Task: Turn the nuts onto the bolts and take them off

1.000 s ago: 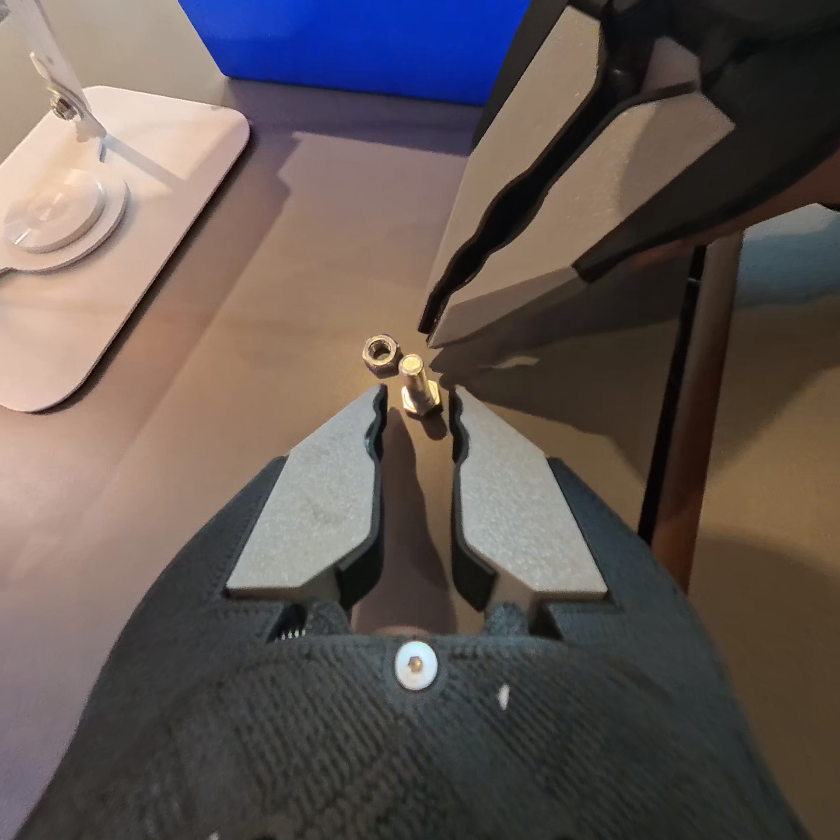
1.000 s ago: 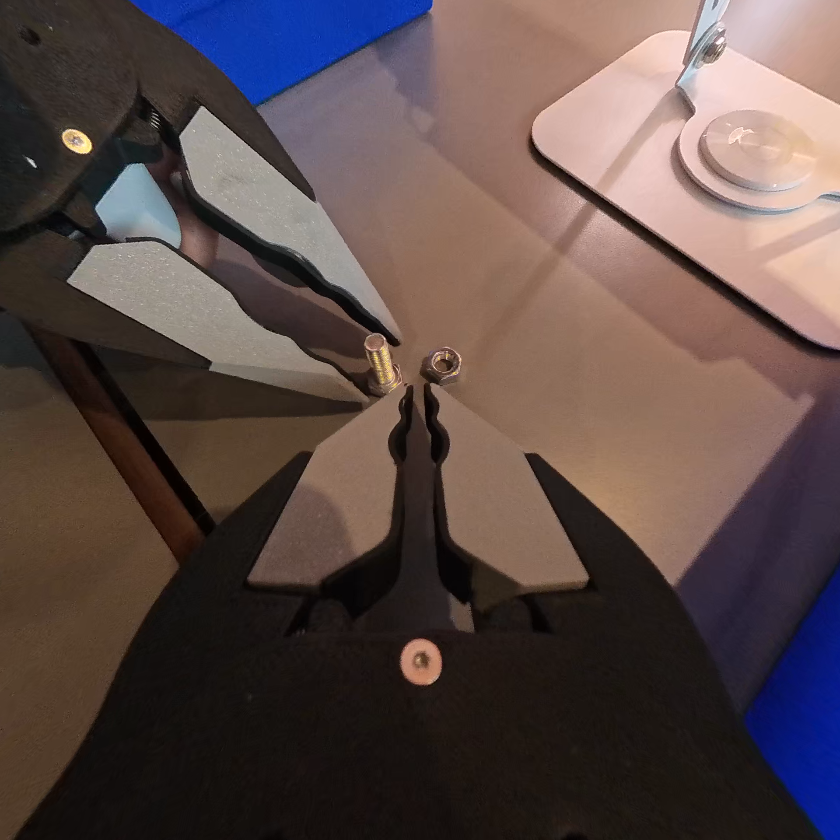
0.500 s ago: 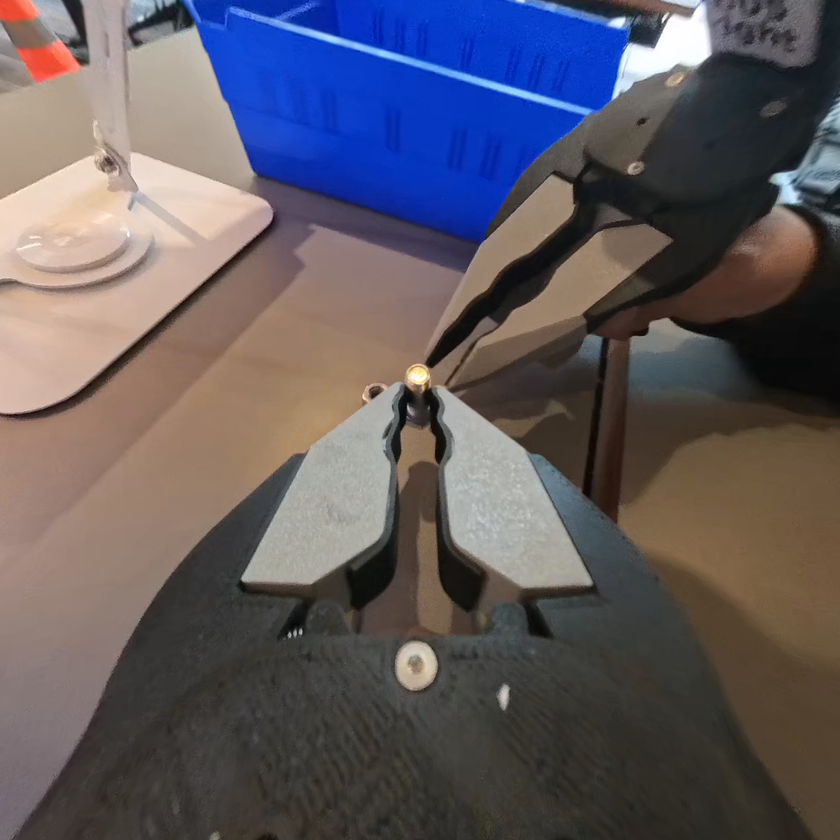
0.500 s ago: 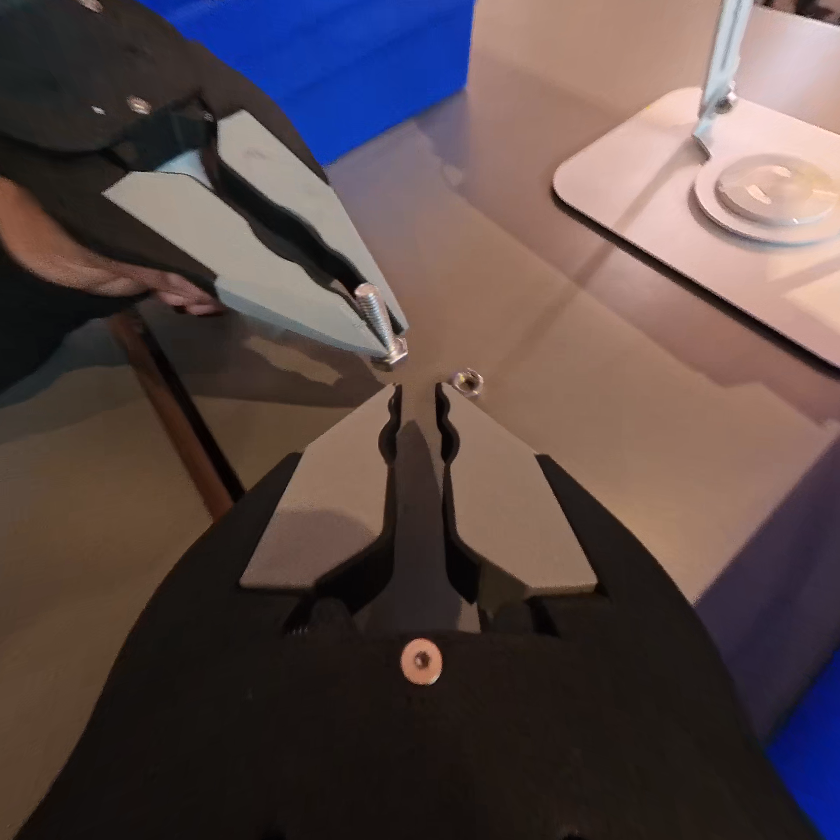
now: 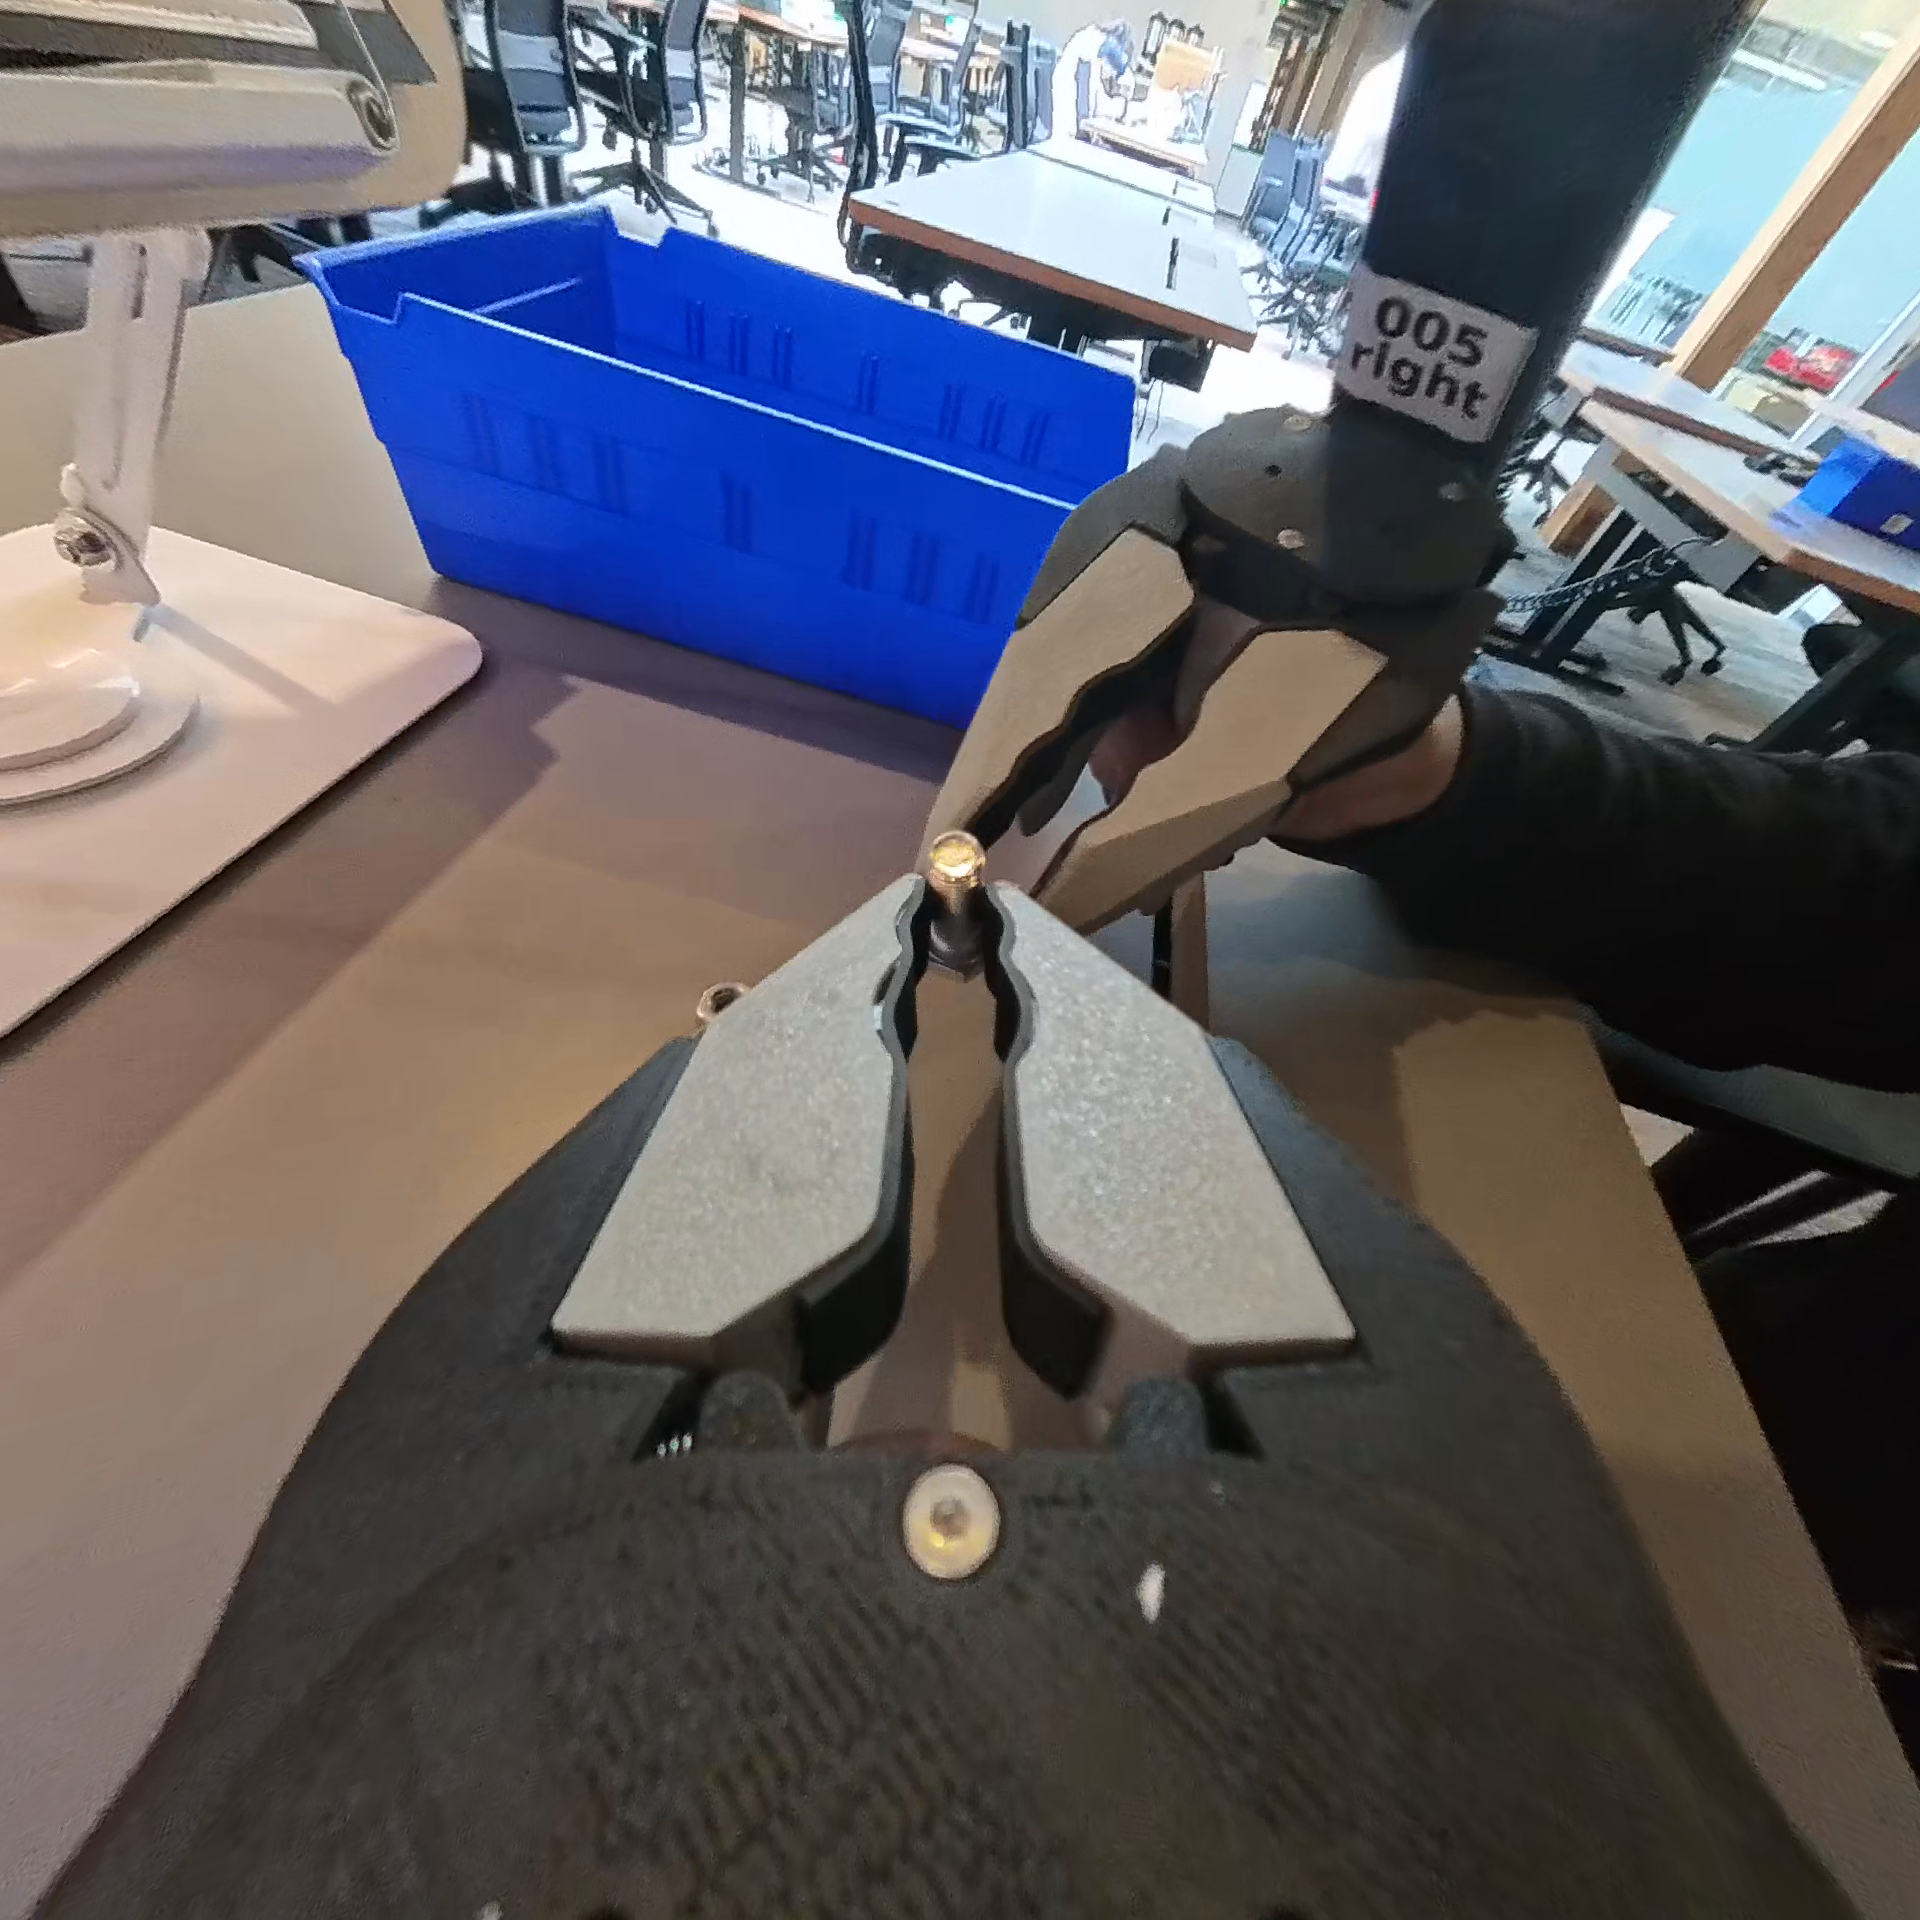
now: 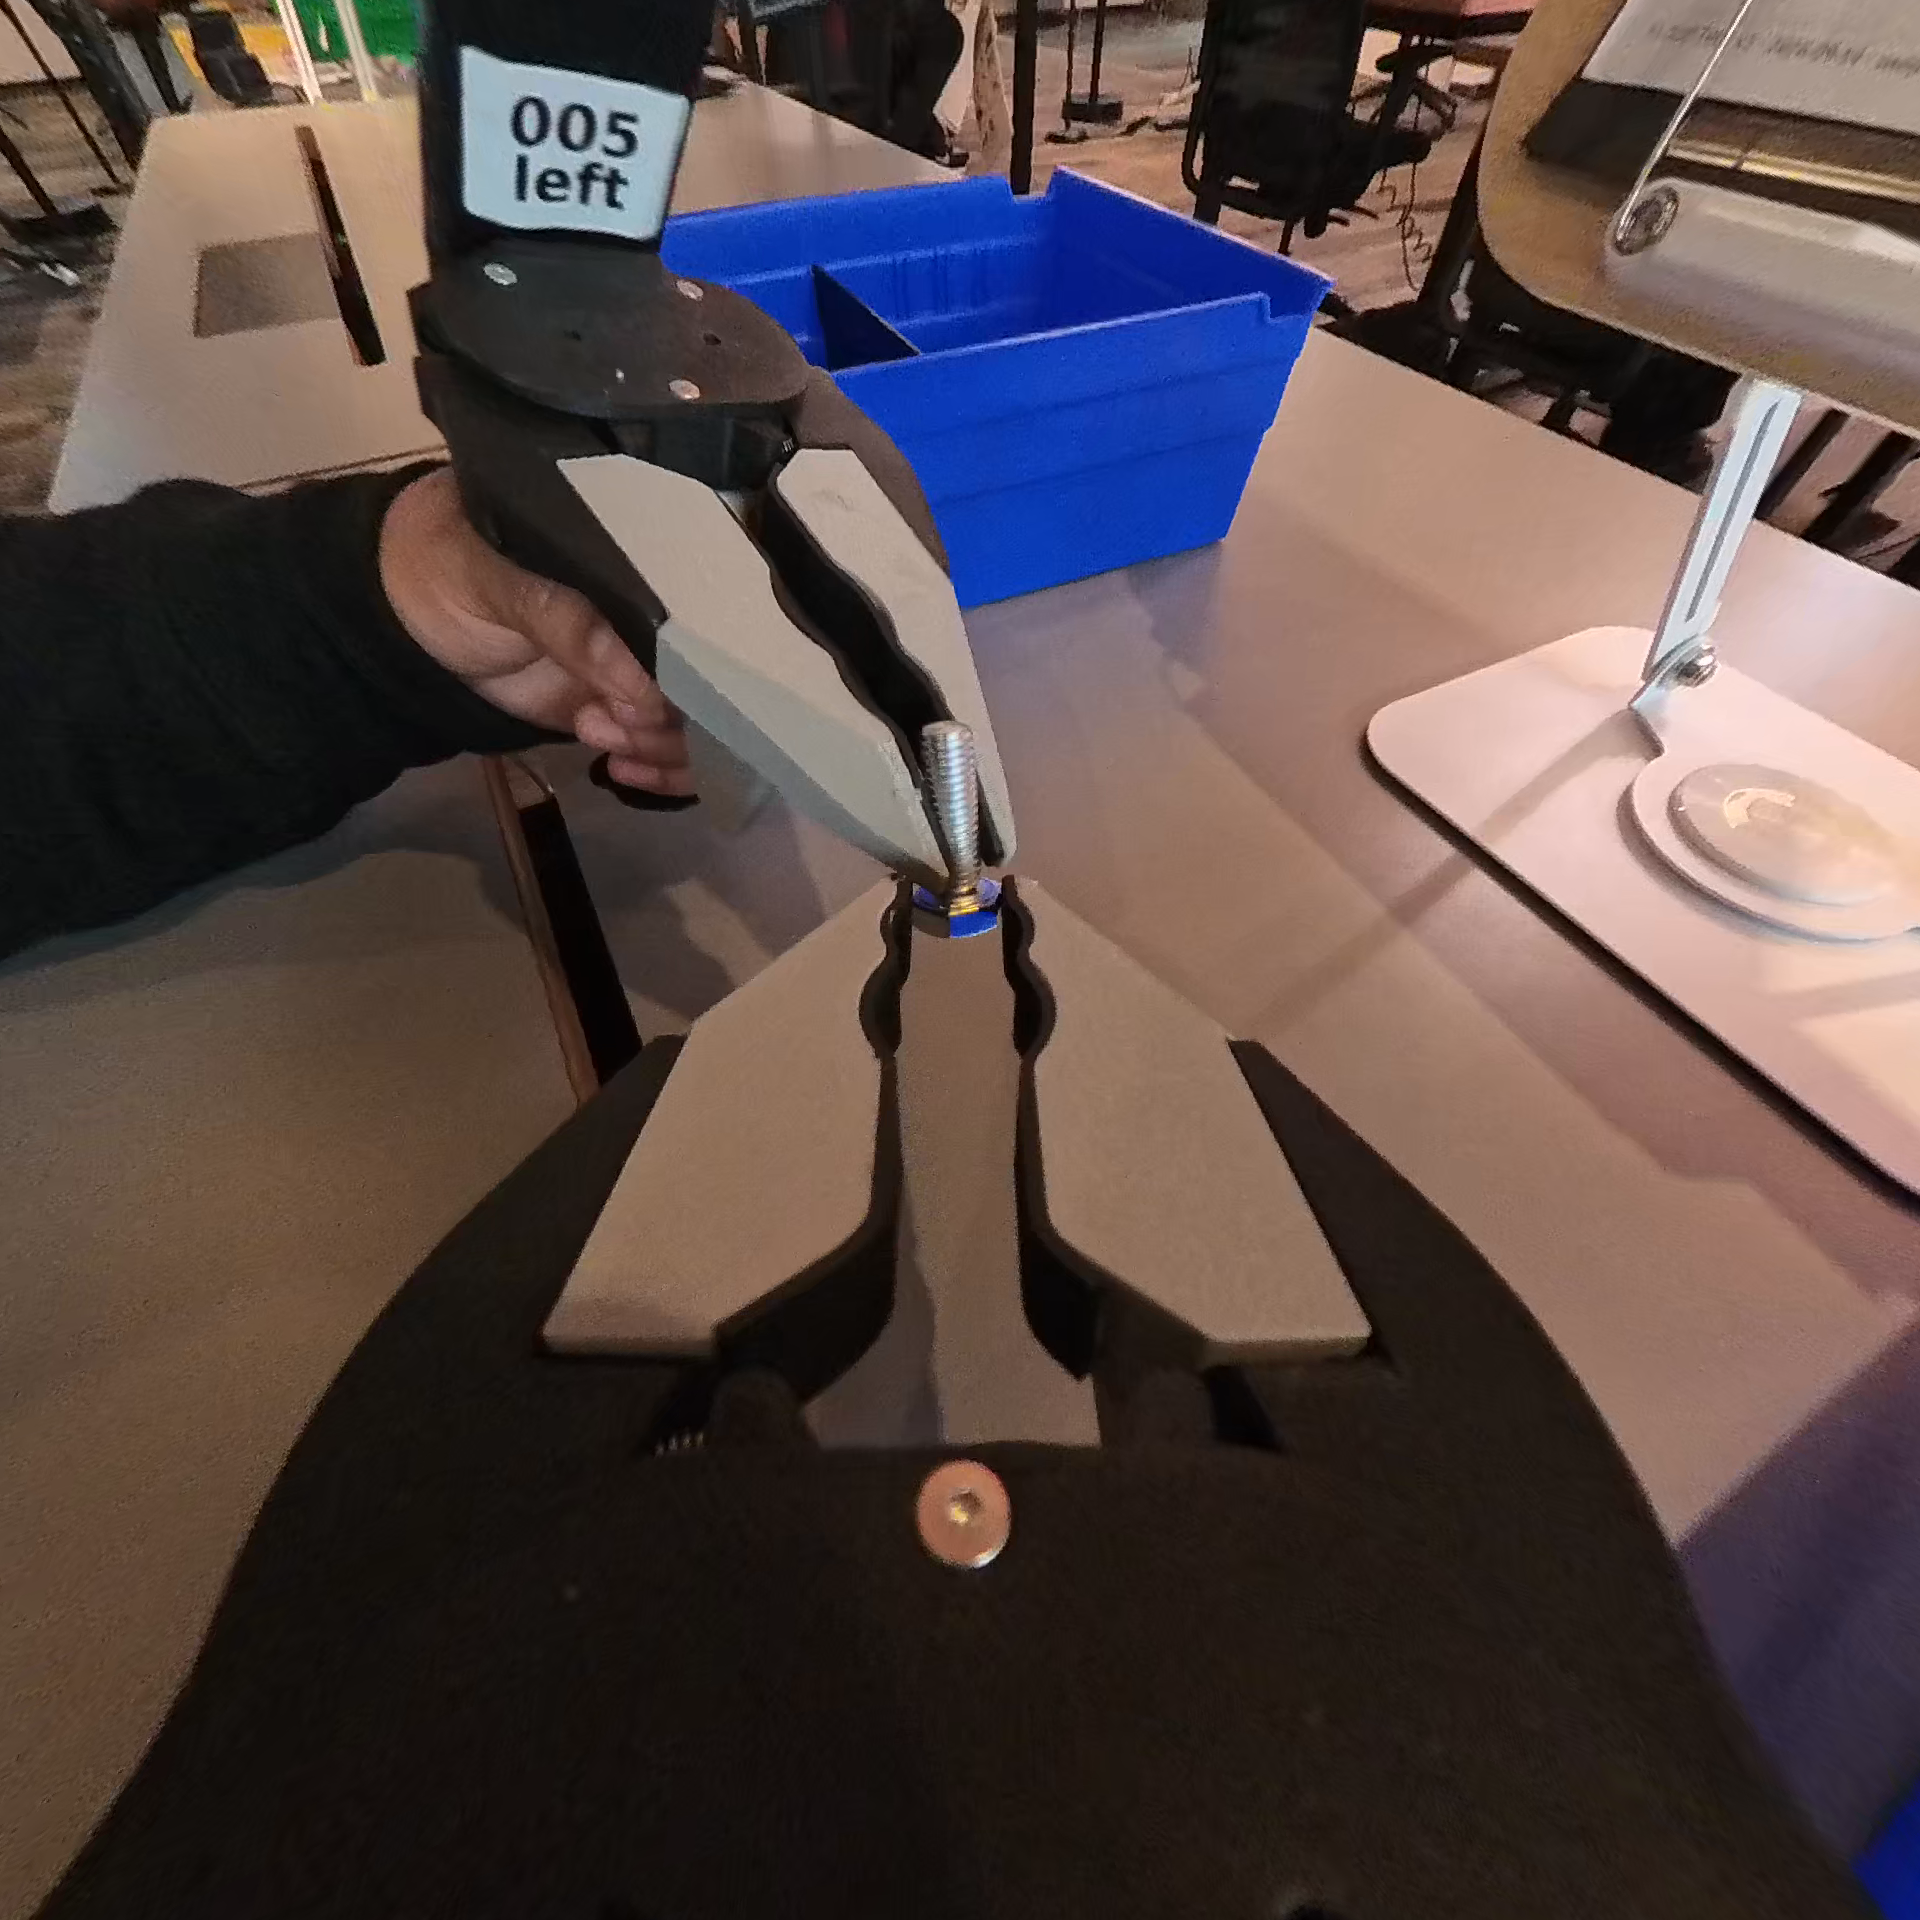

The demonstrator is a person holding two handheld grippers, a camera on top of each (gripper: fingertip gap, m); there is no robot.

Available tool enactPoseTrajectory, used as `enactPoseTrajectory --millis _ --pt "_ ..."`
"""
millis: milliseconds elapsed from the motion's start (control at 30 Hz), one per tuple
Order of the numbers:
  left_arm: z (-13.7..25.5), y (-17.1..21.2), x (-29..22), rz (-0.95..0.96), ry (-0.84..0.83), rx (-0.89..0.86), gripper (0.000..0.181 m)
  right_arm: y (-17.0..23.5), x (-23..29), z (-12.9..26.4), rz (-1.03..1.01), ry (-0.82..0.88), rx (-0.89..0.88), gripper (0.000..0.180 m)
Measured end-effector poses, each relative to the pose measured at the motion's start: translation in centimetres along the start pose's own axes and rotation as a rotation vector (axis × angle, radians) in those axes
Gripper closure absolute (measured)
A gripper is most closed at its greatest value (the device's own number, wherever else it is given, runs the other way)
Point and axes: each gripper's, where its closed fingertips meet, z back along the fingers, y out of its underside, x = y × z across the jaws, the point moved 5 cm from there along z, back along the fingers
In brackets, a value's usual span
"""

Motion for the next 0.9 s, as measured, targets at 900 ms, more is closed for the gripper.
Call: enactPoseTrajectory --millis 900 --pt "0.9 -1.9 -1.1 0.086 0.151 -0.215 0.174 -1.7 0.7 1.1 -0.078 -0.096 -0.178 0.164"
